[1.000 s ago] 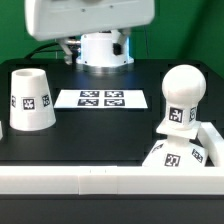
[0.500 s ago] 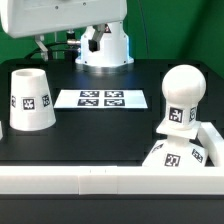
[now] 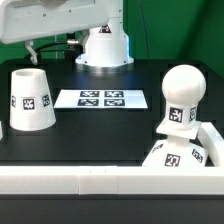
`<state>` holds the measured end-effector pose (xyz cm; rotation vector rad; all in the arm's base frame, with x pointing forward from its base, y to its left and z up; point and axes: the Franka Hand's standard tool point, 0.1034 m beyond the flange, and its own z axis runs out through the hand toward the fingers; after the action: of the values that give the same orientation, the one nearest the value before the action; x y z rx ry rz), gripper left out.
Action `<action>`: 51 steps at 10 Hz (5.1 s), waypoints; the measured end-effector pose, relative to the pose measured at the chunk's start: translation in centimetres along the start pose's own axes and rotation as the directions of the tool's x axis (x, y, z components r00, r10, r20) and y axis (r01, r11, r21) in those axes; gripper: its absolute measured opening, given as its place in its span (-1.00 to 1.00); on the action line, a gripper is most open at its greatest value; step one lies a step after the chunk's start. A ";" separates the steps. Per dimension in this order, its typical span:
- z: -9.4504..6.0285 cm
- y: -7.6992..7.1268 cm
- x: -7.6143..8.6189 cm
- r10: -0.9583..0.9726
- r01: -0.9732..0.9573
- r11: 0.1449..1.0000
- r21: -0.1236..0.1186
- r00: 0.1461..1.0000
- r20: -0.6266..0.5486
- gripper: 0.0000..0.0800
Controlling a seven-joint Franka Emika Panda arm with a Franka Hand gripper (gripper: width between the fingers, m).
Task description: Assemble lamp
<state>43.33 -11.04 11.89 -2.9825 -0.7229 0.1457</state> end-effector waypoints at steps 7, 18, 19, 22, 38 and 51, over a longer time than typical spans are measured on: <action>3.1 1.2 -3.0 -0.053 0.053 0.999 0.007 0.998 0.018 0.75; 4.3 1.9 -2.7 -0.070 0.069 0.998 0.012 0.997 0.034 -0.89; 4.3 1.9 -2.7 -0.070 0.069 0.998 0.012 0.997 0.034 -0.89; 4.3 1.9 -2.7 -0.070 0.069 0.998 0.012 0.997 0.034 -0.89; -10.4 -7.3 15.5 0.217 -0.248 0.959 0.135 0.953 0.209 -0.89; -8.6 -12.0 25.7 0.273 -0.287 0.952 0.106 0.953 0.133 -0.89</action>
Offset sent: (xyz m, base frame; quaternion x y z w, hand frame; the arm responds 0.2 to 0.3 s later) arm 0.0016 -0.0104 -0.0116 0.0000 0.0127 -0.0120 0.9998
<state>61.53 11.00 19.53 -2.9573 -0.2802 0.3699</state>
